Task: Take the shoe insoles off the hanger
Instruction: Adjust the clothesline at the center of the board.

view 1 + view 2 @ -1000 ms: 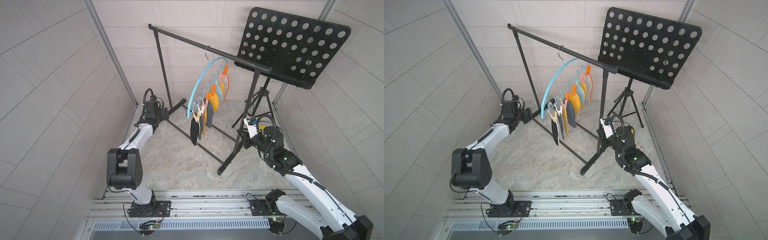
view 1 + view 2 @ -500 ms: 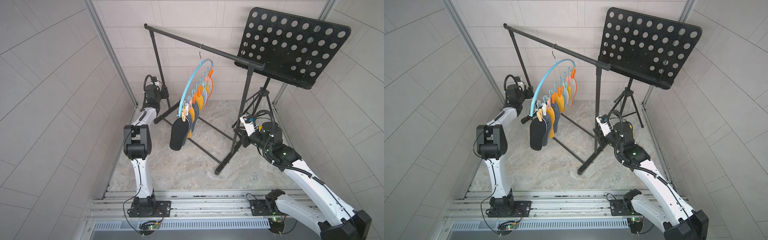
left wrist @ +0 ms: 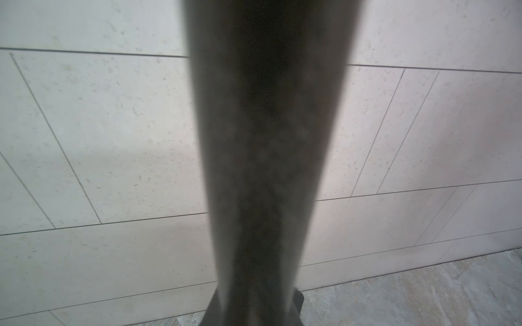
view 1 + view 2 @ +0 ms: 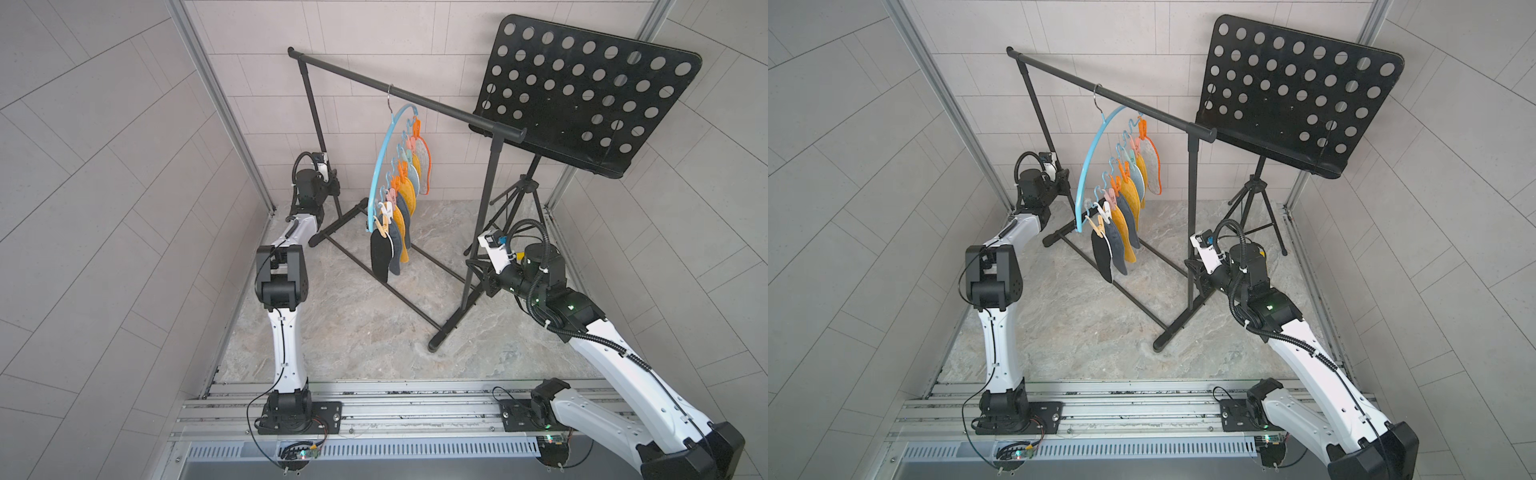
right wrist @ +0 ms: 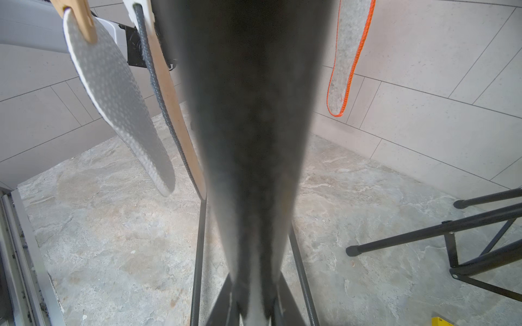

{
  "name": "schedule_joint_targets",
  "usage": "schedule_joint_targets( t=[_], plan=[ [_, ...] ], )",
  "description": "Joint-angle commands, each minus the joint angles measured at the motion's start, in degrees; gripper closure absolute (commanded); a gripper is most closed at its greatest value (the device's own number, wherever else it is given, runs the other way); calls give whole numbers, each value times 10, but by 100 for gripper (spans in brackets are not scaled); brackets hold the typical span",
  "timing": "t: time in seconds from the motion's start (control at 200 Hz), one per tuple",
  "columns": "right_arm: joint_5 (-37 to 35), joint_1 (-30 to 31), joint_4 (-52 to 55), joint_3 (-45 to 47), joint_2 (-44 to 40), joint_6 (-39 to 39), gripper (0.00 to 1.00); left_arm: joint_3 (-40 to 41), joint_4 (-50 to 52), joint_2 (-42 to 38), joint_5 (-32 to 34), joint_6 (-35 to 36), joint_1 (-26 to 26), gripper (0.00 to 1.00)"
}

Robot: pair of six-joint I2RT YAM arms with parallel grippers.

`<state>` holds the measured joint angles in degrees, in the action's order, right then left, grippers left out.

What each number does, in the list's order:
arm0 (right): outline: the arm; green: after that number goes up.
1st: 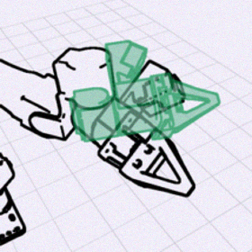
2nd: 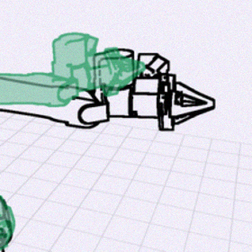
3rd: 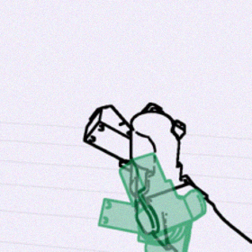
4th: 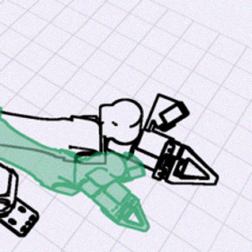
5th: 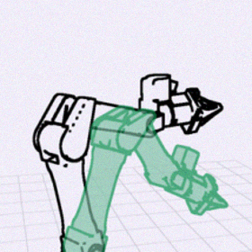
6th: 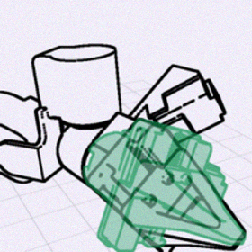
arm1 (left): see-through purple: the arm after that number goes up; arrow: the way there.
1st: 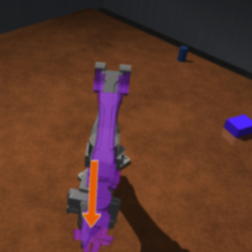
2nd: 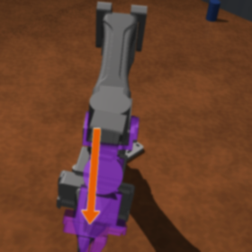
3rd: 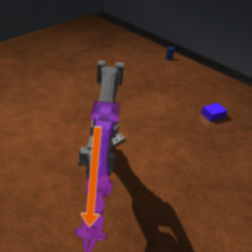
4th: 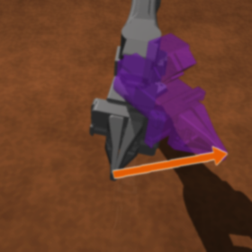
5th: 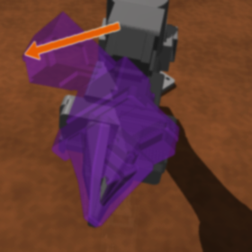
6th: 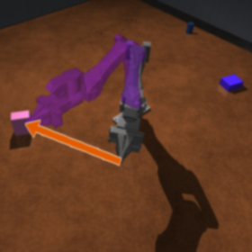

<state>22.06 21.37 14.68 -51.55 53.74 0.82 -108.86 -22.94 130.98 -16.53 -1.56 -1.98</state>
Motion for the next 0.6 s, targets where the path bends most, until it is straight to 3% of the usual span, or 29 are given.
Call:
schedule_joint_targets(
  t=[0.0,0.225,0.44,0.596],
  plan=[
    [13,3,54,-2,5,-15,100,56,10,-72,40,-26,-11,100],
    [-2,1,-8,7,29,-28,100,256,2,-240,120,-17,-42,100],
    [-19,-3,-75,-1,81,-10,100,382,21,-356,122,-34,-92,100],
    [-18,-22,-126,-15,141,-2,100,443,36,-407,124,-35,-99,100]
  ],
)
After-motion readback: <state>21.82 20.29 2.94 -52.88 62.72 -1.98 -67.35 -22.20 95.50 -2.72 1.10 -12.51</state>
